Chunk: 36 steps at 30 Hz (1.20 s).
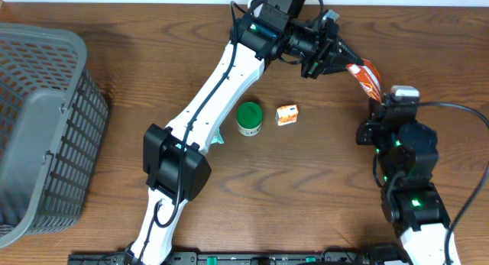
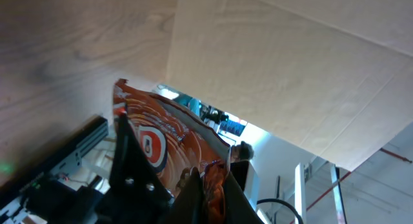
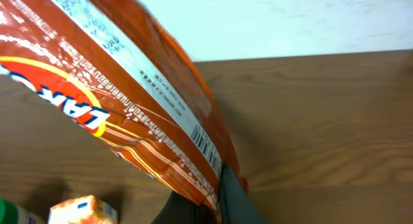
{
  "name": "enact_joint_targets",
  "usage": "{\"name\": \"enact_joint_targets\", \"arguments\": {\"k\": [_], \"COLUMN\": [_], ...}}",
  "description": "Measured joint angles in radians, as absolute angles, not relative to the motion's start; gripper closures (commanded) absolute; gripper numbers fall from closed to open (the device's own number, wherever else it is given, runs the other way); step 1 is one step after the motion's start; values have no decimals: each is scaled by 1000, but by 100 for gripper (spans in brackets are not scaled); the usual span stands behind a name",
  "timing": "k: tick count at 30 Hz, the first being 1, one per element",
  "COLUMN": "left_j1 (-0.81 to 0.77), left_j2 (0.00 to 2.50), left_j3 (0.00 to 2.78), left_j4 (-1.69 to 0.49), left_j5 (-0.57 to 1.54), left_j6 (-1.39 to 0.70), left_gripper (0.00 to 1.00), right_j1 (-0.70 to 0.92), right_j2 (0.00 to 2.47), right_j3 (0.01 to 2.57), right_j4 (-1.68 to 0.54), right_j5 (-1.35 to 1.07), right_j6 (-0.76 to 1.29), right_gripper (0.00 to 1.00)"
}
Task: Scan the item barcode
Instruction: 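Grasp the Top bar with the right gripper and release the left gripper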
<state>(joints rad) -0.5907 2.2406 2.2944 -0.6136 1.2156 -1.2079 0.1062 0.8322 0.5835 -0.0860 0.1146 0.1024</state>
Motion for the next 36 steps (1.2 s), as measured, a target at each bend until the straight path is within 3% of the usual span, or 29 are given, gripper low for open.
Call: {"name": "enact_joint_targets", "arguments": {"k": [11,14,18,22,27,36], "left_j1": [-628,-634,-608,-575,-574,-597], "left_j2": [2241,2241,2241,2241,2241,2241], "left_j3": [2294,2294,2294,2294,2294,2294], "left_j4": [-616,-616,-613,-611,-611,-665], "left_j5": [1244,1242,1217,1193,1174,1170], "left_j6": [-1208,-1199,-1176,-1143,-1106,-846], "left_gripper": [91,78,68,43,1,2], "right_j1": [79,63,13,-19,-78,-297], "right_j2": [617,596,580,578,582,833], "right_j3": [616,616,616,616,616,623], "right_j4": [-262,-272,-283,-281,-260,-90], "right_j5": [229,247,374,498,623,732], "right_j6": [152,178,231,286,348,409], "right_gripper": [99,99,99,99,99,99]}}
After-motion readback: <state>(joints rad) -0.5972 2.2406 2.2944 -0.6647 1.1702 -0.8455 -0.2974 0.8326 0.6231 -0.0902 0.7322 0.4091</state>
